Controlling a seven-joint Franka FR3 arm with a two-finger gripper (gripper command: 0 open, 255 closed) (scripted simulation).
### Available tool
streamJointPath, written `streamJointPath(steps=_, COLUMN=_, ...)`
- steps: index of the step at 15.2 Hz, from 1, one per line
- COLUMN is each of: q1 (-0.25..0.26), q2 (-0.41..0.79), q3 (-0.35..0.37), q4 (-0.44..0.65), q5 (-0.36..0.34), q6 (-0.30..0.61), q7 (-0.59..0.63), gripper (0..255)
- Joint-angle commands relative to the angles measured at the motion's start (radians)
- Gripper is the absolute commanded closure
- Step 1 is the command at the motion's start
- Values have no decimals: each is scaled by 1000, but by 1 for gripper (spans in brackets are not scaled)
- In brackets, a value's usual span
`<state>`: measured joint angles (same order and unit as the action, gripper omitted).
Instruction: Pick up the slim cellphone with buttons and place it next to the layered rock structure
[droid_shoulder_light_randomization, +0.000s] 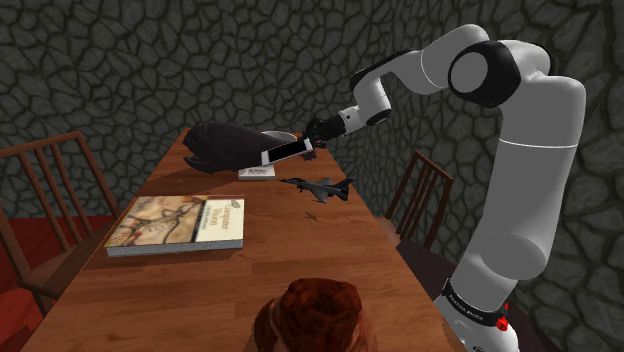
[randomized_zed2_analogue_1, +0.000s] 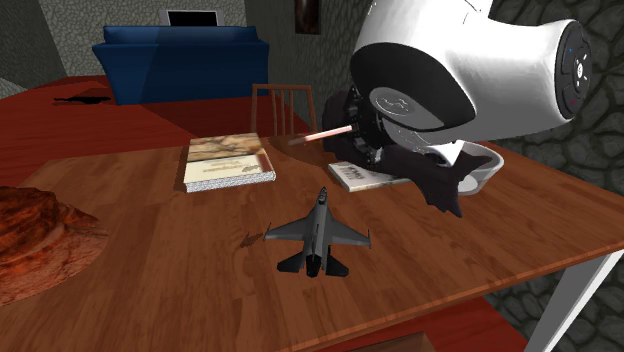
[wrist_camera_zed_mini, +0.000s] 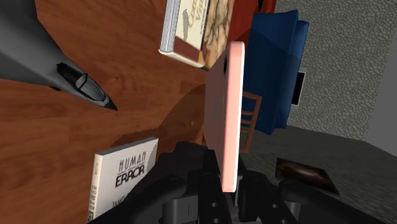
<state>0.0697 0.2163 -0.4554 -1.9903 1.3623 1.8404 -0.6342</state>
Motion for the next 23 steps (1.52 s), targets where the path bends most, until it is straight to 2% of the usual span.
streamJointPath(steps=1, q1=1, q2=-14, q3=-3, q4=7, q5=-11, q6=-3, q7=20, gripper=255)
streamJointPath(steps=17, q1=11, q2=-106, q3=-11, q4=79, q5=-89, q6=-27, q7=180, gripper=255)
streamJointPath(steps=23, q1=73, q2=-344, q3=45, q4=-181, q5=-127, q6=129, q7=185, gripper=255)
